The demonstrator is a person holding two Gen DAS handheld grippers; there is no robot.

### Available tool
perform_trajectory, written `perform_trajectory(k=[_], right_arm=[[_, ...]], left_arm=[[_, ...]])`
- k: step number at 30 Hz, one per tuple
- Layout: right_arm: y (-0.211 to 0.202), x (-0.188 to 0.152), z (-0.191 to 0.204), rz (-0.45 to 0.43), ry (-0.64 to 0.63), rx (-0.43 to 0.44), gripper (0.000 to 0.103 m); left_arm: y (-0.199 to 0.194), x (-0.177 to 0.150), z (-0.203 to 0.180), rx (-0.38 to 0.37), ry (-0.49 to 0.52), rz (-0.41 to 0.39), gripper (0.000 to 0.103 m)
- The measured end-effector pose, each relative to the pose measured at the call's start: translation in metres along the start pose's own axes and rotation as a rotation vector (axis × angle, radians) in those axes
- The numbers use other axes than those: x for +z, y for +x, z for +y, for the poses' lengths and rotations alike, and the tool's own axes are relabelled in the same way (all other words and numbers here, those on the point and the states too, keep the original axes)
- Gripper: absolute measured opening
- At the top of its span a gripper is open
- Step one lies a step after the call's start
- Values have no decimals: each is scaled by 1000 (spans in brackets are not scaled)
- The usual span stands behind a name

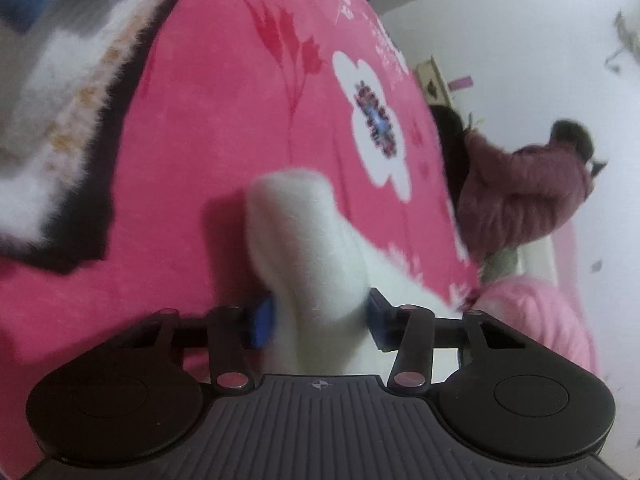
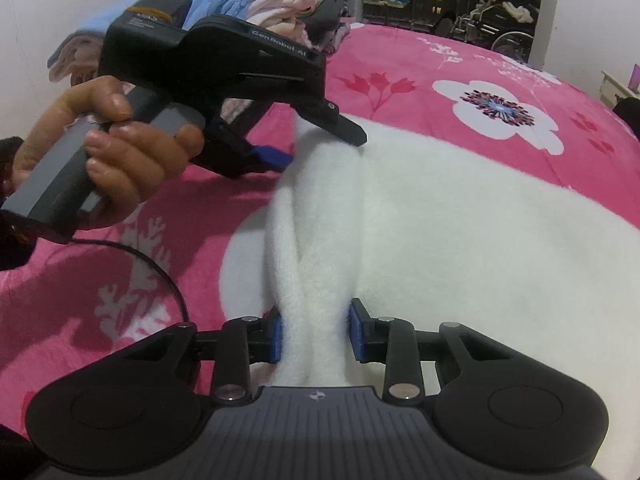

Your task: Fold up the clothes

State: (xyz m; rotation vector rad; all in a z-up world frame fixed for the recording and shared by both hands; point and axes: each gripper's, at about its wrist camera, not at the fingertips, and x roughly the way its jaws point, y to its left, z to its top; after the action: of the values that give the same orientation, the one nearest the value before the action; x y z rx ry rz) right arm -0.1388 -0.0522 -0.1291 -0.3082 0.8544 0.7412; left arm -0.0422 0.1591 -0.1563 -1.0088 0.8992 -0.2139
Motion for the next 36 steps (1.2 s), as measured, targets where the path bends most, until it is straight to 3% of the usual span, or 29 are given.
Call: perform_trajectory(k=[8, 14, 24, 27, 29, 32, 34, 36], right_arm=[[-38, 5, -36, -98, 146, 18, 31], [-81, 0, -75, -197, 270, -2, 31], [-147, -36, -168, -356, 544, -64, 30], [-154, -55, -196, -370, 636, -89, 30], [-153, -74, -218, -364, 729, -94, 30], [-134, -119, -262, -327, 978, -43, 30], [-121, -160, -290, -367, 1216, 115, 30], [-119, -174, -301, -402, 1306, 191, 30]], left_arm=[[-3, 1, -51, -50, 33, -24, 37], [15, -6, -117, -110, 164, -7, 36], [79, -31, -222, -201, 359, 110, 33], [114, -47, -240, -213, 401, 177, 35], [147, -58, -244, -218, 422, 249, 42], [186, -66, -238, -167, 390, 344, 47], [188, -66, -228, -206, 336, 354, 49], [178, -65, -218, -258, 311, 341, 54]])
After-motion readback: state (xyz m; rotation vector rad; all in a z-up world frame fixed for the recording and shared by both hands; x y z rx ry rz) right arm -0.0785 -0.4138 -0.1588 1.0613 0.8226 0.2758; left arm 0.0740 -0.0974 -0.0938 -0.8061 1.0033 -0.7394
